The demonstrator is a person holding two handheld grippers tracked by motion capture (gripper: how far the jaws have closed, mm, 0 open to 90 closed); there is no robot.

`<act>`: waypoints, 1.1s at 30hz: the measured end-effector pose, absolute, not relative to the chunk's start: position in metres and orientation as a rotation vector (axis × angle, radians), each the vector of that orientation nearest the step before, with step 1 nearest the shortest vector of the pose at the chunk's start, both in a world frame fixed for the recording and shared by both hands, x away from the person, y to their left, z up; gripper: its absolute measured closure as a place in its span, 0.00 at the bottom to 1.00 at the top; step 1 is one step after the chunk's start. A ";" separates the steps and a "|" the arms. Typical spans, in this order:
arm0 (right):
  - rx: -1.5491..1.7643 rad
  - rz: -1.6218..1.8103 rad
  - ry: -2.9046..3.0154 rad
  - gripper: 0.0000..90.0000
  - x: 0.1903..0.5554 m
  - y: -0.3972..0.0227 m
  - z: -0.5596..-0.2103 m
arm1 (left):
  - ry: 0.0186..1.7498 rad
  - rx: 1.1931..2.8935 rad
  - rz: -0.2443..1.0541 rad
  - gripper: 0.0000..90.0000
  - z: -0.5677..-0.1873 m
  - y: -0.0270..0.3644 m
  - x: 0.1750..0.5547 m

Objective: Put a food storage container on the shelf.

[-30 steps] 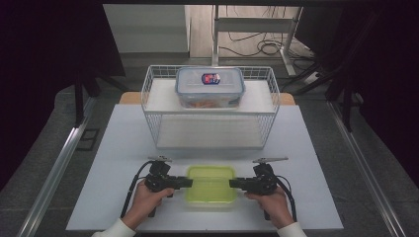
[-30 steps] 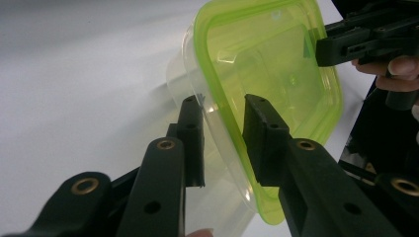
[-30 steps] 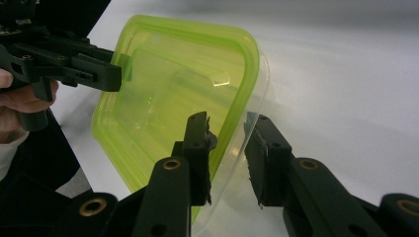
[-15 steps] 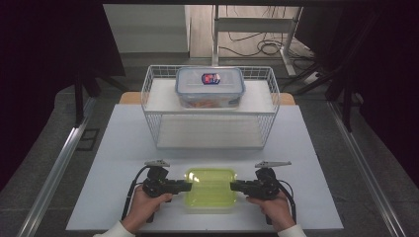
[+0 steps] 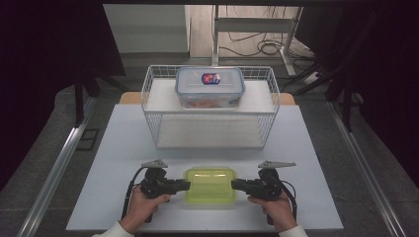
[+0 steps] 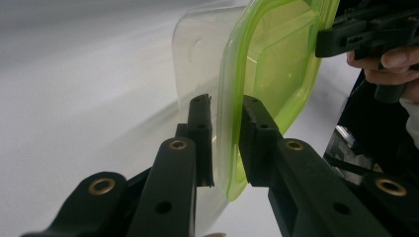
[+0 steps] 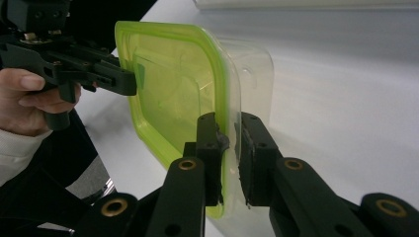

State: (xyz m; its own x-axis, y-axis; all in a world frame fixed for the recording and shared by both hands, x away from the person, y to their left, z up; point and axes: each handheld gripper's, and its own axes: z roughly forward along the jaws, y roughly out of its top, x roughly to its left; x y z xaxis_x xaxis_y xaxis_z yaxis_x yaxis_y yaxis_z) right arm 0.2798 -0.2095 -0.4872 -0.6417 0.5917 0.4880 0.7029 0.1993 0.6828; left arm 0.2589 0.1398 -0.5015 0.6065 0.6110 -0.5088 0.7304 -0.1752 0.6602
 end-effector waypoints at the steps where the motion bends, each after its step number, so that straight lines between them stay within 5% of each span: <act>1: -1.266 -1.442 -2.342 0.88 0.279 -0.210 -0.485 | 1.068 1.880 -0.143 0.86 -0.499 0.140 0.258; 33: -1.172 -1.601 -2.428 0.89 0.290 -0.204 -0.434 | 0.996 1.863 -0.042 0.86 -0.443 0.147 0.266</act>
State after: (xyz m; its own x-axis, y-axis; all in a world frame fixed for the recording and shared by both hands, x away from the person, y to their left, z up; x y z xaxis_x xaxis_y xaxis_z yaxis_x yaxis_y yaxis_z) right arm 0.2895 -0.2037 -0.4338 -0.7204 0.5761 0.3862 0.5820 0.1993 0.7884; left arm 0.2663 0.1470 -0.4431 0.6626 0.6131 -0.4302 0.6471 -0.1794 0.7410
